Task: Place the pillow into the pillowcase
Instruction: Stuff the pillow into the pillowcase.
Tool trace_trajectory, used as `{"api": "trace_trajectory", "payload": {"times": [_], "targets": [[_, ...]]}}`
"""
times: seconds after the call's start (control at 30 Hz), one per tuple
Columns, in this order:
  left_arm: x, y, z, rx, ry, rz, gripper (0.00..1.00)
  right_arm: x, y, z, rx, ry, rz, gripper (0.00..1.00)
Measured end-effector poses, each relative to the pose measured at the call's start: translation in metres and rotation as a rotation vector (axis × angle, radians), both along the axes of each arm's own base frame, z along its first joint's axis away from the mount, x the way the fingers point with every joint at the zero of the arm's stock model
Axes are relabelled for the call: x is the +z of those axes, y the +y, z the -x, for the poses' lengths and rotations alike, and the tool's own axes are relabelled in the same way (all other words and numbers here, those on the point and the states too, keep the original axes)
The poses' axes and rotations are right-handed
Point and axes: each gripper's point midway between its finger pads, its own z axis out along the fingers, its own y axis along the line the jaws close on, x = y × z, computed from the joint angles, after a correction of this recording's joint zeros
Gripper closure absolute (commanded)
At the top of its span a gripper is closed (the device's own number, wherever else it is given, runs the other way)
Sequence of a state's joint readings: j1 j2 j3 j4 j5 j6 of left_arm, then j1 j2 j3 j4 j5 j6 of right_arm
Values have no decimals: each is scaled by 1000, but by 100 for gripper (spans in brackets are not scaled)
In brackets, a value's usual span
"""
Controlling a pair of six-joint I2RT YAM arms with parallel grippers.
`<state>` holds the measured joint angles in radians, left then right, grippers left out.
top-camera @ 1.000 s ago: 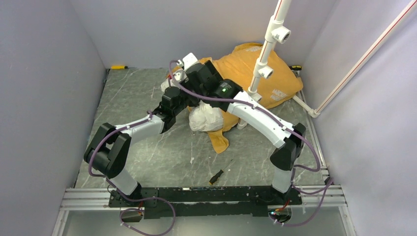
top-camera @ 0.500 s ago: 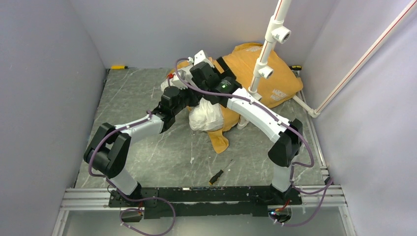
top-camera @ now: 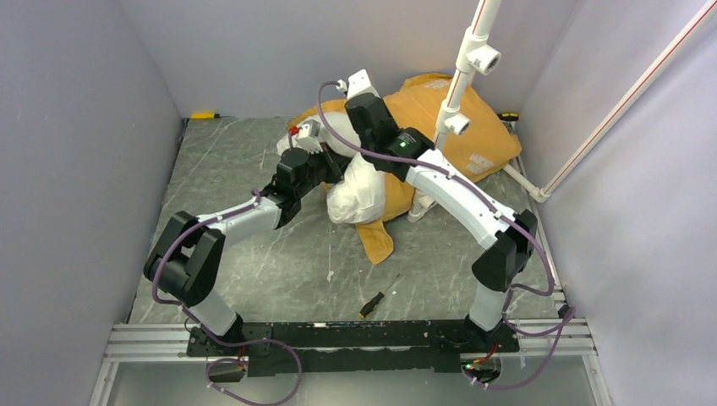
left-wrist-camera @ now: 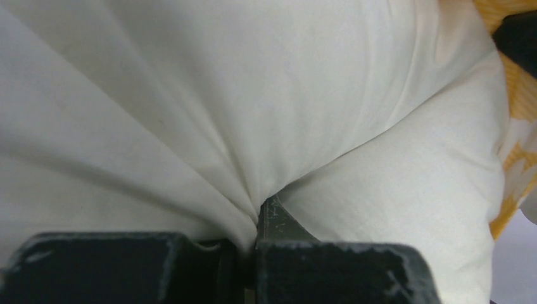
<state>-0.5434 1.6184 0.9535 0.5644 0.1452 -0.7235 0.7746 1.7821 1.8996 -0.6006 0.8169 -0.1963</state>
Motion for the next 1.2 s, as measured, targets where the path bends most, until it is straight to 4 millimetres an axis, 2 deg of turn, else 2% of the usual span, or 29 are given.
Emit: {"api": "trace_trajectory", "payload": {"times": [0.27, 0.37, 0.5, 0.6, 0.77, 0.87, 1.03, 1.13, 1.2], "targets": [[-5, 3, -3, 2, 12, -5, 100, -22, 16, -4, 109, 99, -130, 100], [-5, 5, -3, 3, 14, -6, 100, -24, 23, -3, 171, 164, -227, 100], [-2, 5, -4, 0, 3, -1, 100, -10, 51, 9, 329, 275, -420, 100], [8, 5, -7, -8, -26, 9, 100, -1, 74, 21, 454, 363, -543, 100], [24, 8, -19, 3, -117, -25, 100, 6, 107, 26, 578, 458, -763, 100], [33, 11, -30, 31, -191, -70, 100, 23, 126, 28, 621, 467, -902, 100], [55, 8, -47, 78, -314, -119, 100, 50, 139, 20, 648, 452, -1083, 100], [49, 4, -57, 109, -335, -141, 100, 54, 147, 16, 655, 472, -1149, 100], [41, 1, -65, 124, -315, -139, 100, 49, 150, 10, 637, 483, -1174, 100]]}}
